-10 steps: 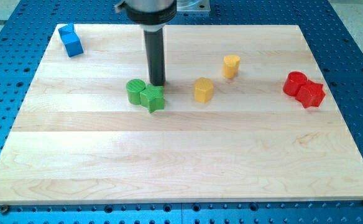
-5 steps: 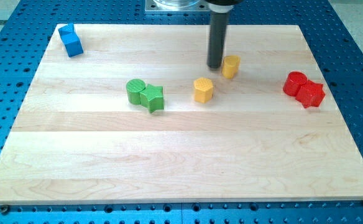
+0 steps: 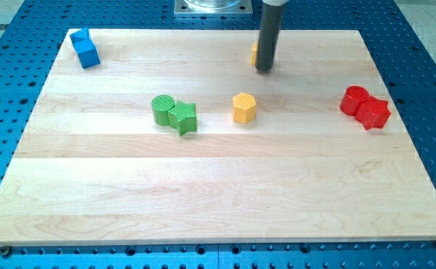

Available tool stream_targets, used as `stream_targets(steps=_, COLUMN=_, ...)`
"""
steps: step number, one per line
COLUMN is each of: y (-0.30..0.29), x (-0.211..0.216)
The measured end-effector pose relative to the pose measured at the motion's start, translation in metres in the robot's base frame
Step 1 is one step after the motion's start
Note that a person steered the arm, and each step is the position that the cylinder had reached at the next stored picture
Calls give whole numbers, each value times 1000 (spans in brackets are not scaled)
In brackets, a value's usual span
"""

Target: Move the yellow blocks at the top center of the board

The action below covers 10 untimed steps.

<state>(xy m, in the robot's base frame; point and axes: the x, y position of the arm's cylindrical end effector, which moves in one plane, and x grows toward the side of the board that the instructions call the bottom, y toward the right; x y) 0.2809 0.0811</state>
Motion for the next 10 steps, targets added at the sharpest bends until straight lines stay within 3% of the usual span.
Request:
stream_targets(steps=2, y=19, x=-40)
stream_targets(steps=4, y=29, x=-31)
stream_targets(steps=5, y=66, x=-64)
stream_targets(steps=6, y=26, x=-70)
stream_targets(steps=7, y=6, x=-50)
stream_targets(steps=8, y=28, x=13)
stream_targets(steps=9, y=44, x=129)
stream_targets(steps=10, y=-8, x=159)
